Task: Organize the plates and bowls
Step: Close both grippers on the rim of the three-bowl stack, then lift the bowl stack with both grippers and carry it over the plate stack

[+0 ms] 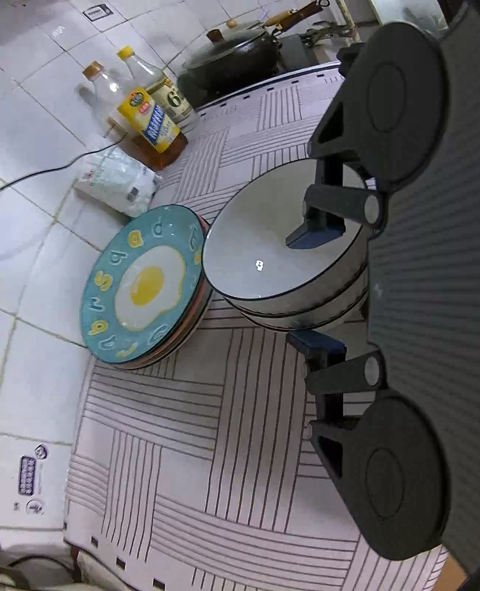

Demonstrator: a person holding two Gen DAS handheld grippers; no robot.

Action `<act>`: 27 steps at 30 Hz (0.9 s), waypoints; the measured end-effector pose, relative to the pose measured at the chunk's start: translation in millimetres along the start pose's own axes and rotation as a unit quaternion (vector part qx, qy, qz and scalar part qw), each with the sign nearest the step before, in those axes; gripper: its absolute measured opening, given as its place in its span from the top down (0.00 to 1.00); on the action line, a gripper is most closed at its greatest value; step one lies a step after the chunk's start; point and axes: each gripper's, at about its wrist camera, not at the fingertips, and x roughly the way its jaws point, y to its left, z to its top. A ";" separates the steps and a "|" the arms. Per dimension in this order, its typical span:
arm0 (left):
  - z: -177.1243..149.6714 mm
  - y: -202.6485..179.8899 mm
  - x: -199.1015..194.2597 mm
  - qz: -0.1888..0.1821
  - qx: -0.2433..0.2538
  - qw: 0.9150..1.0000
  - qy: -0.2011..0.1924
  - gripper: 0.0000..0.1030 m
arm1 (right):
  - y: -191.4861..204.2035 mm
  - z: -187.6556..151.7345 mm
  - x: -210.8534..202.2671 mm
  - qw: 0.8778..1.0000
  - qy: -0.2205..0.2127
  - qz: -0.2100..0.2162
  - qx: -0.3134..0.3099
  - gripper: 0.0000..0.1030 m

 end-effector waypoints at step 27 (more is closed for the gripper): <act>-11.7 9.1 22.6 0.017 -0.022 0.999 -0.031 0.66 | -11.7 16.4 13.7 0.998 0.041 0.044 -0.014 0.00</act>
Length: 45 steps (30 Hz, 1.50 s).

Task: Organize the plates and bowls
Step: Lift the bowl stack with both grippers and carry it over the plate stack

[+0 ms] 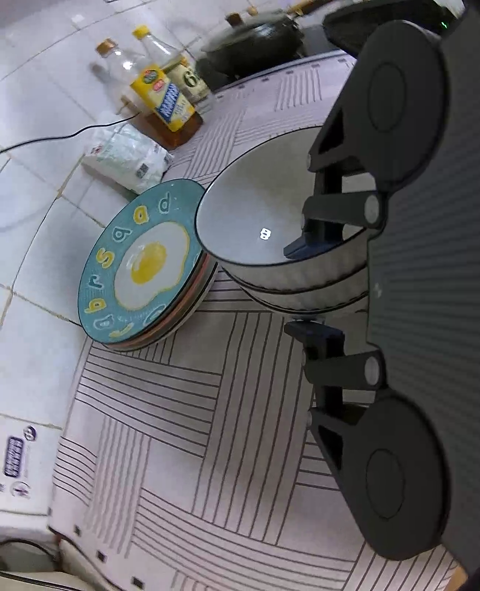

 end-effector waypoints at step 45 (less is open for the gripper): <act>127.1 -48.2 26.8 0.021 0.091 0.994 -0.051 0.63 | -70.0 103.1 19.0 0.995 -0.089 -0.019 -0.028 0.00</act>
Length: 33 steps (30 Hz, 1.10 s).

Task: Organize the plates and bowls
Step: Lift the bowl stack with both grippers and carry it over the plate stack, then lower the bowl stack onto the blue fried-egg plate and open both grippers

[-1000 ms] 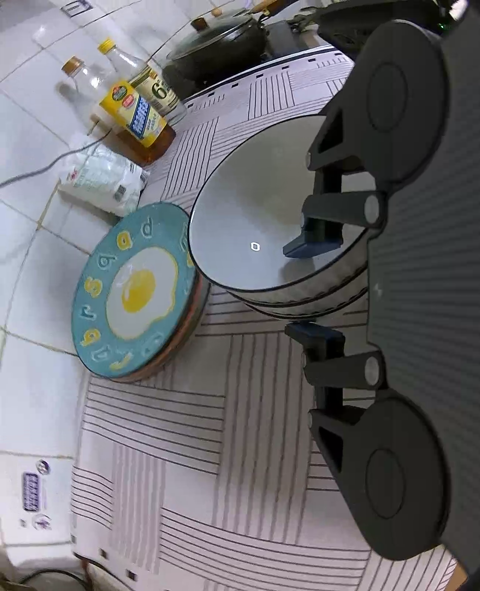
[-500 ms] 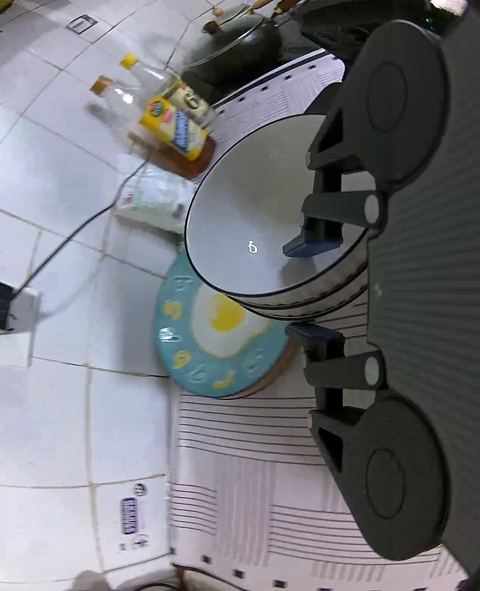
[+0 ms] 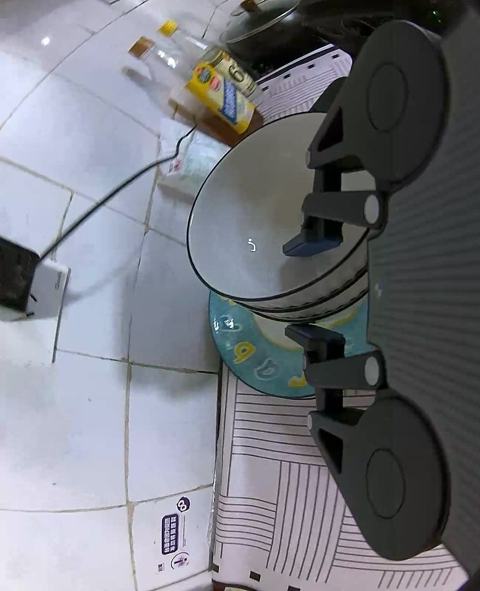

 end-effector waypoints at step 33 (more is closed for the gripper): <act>5.1 15.5 48.4 0.040 -0.073 0.996 0.019 0.64 | -21.1 -12.6 55.4 0.999 0.025 -0.003 0.036 0.00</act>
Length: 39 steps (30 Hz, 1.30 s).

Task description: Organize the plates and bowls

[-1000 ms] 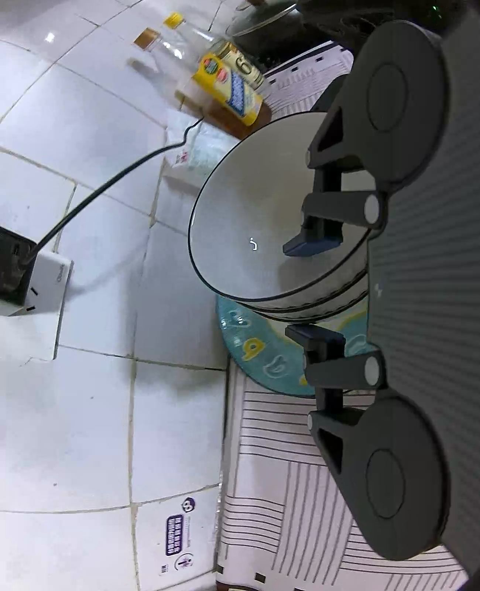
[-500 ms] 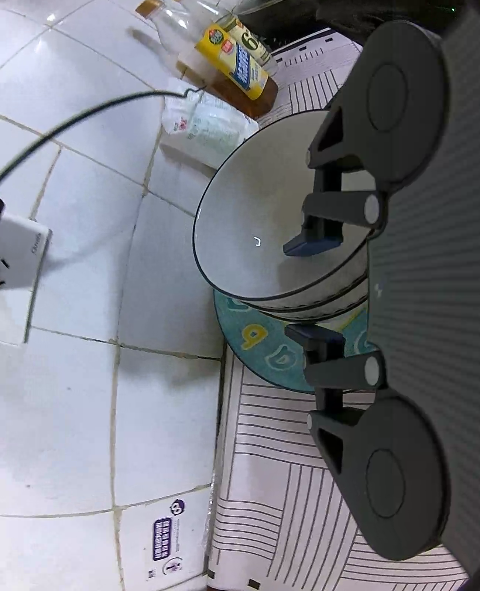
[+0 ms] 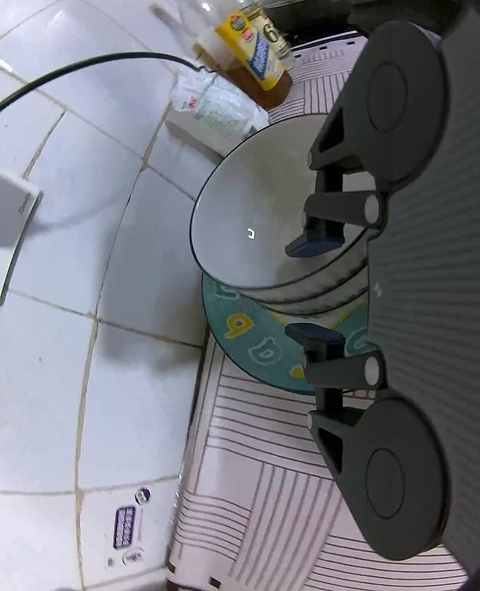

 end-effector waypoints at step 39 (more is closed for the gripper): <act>-85.3 27.7 -267.1 0.097 -0.003 0.986 -0.134 0.13 | 49.5 5.9 -202.0 0.982 0.046 -0.179 0.023 0.00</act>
